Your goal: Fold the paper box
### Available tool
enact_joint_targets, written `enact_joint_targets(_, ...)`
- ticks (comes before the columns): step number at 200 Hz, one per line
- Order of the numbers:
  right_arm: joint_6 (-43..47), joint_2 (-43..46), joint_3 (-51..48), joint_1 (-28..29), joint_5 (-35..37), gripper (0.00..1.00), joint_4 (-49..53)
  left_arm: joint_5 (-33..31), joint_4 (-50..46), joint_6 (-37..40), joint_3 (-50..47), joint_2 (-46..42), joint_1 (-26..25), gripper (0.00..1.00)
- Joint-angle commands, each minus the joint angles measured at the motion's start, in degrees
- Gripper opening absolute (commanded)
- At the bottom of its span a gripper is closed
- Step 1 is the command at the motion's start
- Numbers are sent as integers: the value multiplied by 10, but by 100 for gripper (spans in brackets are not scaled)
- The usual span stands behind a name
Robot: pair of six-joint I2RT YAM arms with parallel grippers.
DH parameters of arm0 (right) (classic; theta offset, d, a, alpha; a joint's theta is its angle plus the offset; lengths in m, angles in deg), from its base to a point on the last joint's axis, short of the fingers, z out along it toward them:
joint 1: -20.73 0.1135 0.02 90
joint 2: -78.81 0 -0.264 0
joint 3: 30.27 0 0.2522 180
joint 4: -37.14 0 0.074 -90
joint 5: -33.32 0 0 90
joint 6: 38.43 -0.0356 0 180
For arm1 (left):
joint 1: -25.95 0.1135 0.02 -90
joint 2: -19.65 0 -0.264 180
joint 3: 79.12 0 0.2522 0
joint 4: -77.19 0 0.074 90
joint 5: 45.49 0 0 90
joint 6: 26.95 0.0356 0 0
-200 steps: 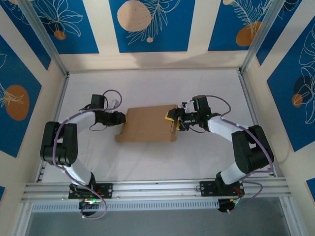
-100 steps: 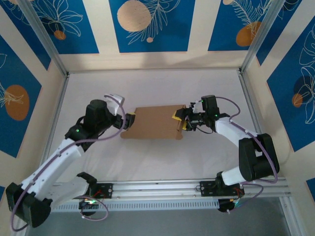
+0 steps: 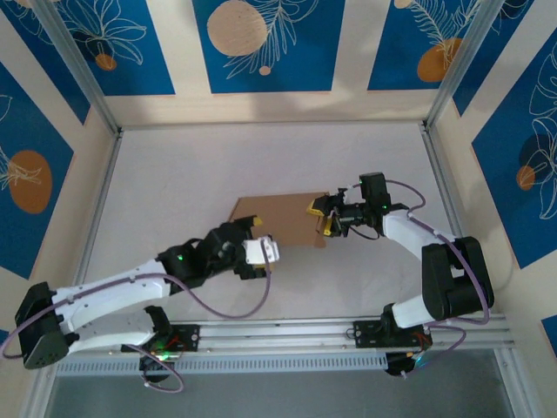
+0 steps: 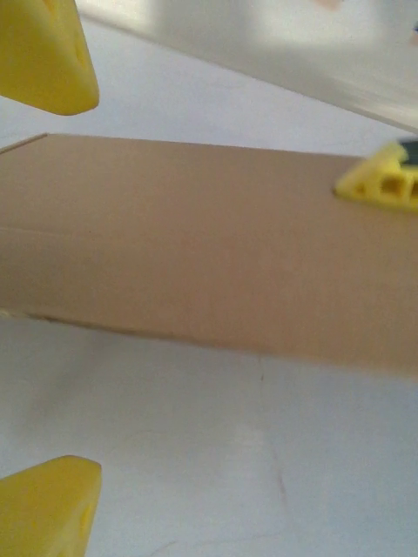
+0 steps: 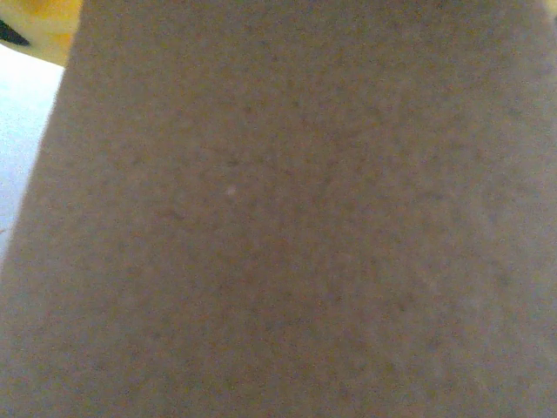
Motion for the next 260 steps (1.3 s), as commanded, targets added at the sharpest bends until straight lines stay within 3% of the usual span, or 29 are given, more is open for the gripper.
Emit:
enact_joint_targets(1, -38, 19, -12, -2, -41, 46, -27, -121, 147, 117, -35, 30, -27, 100)
enact_joint_targets(32, -79, 27, -31, -3, -47, 46, -70, -220, 374, 229, -96, 89, -45, 100)
enact_joint_targets(69, -107, 42, -38, -4, -56, 46, -90, -274, 530, 310, -118, 175, -50, 96)
enact_joint_targets(113, -125, 62, -42, -9, -56, 47, -93, -297, 628, 341, -133, 203, -50, 72)
enact_joint_targets(131, -132, 63, -44, -9, -53, 48, -92, -287, 579, 324, -123, 185, -50, 54)
enact_joint_targets(144, -136, 66, -45, -10, -52, 49, -92, -283, 529, 306, -114, 167, -49, 48)
enact_joint_targets(179, -132, 76, -39, -10, -48, 59, -60, -256, 334, 244, -70, 97, -45, 46)
enact_joint_targets(205, -104, 88, -18, -13, -45, 76, -4, -225, 145, 185, -2, 54, -40, 46)
enact_joint_targets(225, -43, 106, 16, -18, -29, 87, 92, -194, -16, 133, 69, 41, -38, 46)
enact_joint_targets(260, 91, 164, 68, -26, 57, 94, 267, -125, -272, 41, 210, 73, -33, 46)
